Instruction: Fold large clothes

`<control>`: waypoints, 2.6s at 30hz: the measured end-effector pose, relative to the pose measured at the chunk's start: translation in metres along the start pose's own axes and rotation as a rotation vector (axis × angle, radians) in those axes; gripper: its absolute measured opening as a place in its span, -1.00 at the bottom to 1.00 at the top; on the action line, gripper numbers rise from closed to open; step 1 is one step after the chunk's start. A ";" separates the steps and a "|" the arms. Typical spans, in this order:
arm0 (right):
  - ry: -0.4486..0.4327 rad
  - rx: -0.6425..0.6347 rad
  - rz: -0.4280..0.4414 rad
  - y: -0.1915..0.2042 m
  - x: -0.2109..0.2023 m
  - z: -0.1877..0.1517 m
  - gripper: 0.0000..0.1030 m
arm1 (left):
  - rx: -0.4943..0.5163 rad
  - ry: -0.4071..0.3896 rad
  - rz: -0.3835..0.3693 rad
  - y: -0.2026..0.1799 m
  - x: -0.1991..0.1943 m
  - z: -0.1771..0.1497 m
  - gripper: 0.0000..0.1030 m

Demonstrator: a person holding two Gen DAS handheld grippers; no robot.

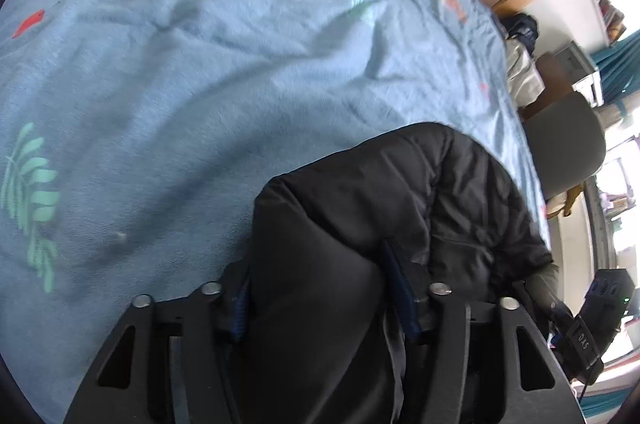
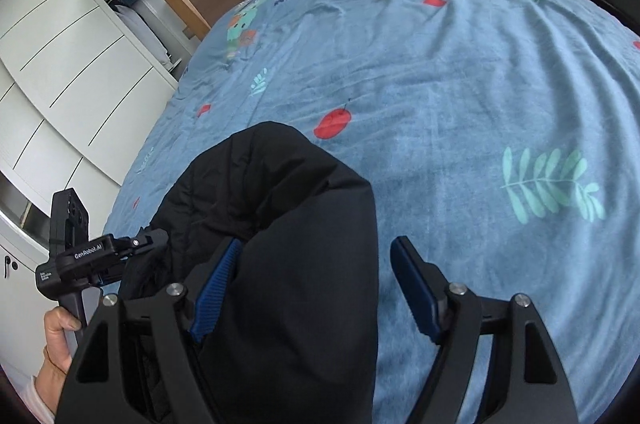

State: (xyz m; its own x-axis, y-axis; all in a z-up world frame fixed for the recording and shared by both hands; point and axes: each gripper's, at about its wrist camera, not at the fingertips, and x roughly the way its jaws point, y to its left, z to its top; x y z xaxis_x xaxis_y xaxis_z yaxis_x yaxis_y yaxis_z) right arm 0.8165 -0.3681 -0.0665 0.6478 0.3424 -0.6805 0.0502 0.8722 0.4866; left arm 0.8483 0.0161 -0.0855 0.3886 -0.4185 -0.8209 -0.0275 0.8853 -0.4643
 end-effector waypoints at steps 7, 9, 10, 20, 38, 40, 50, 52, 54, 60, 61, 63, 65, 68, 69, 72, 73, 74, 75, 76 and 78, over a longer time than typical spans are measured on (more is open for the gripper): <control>0.025 -0.053 -0.060 0.020 -0.003 0.001 -0.65 | 0.029 0.000 0.081 -0.011 -0.011 -0.010 -0.71; 0.022 -0.085 -0.071 0.032 -0.017 -0.001 -0.69 | 0.041 -0.012 0.085 -0.014 -0.021 -0.014 -0.74; 0.021 -0.097 -0.073 0.036 -0.024 -0.001 -0.70 | 0.053 -0.023 0.086 -0.018 -0.032 -0.020 -0.75; -0.030 -0.192 -0.086 0.100 -0.137 -0.029 -0.71 | 0.110 -0.121 0.061 -0.045 -0.136 -0.070 -0.76; -0.103 -0.211 -0.001 0.132 -0.297 -0.255 -0.70 | 0.141 -0.173 -0.002 -0.011 -0.256 -0.289 -0.71; -0.101 -0.207 -0.005 0.128 -0.296 -0.273 -0.67 | 0.134 -0.181 -0.005 -0.004 -0.253 -0.308 -0.68; -0.074 -0.201 -0.050 0.113 -0.302 -0.319 -0.35 | 0.168 -0.208 0.040 0.009 -0.260 -0.358 -0.49; -0.067 -0.199 -0.057 0.110 -0.305 -0.326 -0.34 | 0.175 -0.210 0.049 0.011 -0.261 -0.363 -0.49; -0.064 -0.187 -0.058 0.108 -0.309 -0.332 -0.32 | 0.175 -0.204 0.052 0.015 -0.263 -0.373 -0.48; -0.053 -0.168 -0.078 0.096 -0.334 -0.365 -0.24 | 0.176 -0.169 0.075 0.033 -0.274 -0.409 -0.20; -0.046 -0.166 -0.084 0.096 -0.337 -0.371 -0.21 | 0.172 -0.156 0.069 0.038 -0.277 -0.416 -0.20; -0.036 -0.157 -0.089 0.090 -0.352 -0.386 -0.09 | 0.174 -0.148 0.069 0.043 -0.285 -0.426 -0.20; -0.034 -0.154 -0.108 0.084 -0.365 -0.395 -0.06 | 0.188 -0.146 0.077 0.048 -0.298 -0.438 -0.20; -0.052 -0.163 -0.152 0.079 -0.393 -0.406 -0.03 | 0.207 -0.165 0.079 0.047 -0.317 -0.439 -0.20; -0.067 -0.171 -0.160 0.081 -0.402 -0.404 -0.02 | 0.214 -0.183 0.079 0.044 -0.324 -0.438 -0.16; -0.112 -0.195 -0.162 0.095 -0.418 -0.389 0.11 | 0.238 -0.241 0.063 0.024 -0.344 -0.423 -0.06; -0.131 -0.212 -0.156 0.106 -0.422 -0.382 0.15 | 0.246 -0.254 0.057 0.018 -0.346 -0.419 -0.05; -0.146 -0.230 -0.145 0.117 -0.422 -0.374 0.22 | 0.255 -0.269 0.049 0.008 -0.348 -0.412 0.01; -0.158 -0.255 -0.127 0.130 -0.422 -0.367 0.29 | 0.260 -0.275 0.045 0.002 -0.348 -0.409 0.11; -0.162 -0.271 -0.115 0.139 -0.419 -0.362 0.33 | 0.271 -0.285 0.037 -0.008 -0.346 -0.403 0.14; -0.163 -0.302 -0.089 0.159 -0.407 -0.352 0.38 | 0.291 -0.291 0.036 -0.024 -0.337 -0.395 0.18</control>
State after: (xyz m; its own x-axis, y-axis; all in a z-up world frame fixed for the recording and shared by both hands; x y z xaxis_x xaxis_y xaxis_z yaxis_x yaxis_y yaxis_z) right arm 0.2934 -0.2457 0.0955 0.7649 0.2212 -0.6050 -0.0995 0.9685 0.2283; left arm 0.3546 0.0561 0.0708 0.6372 -0.3486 -0.6874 0.1999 0.9361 -0.2894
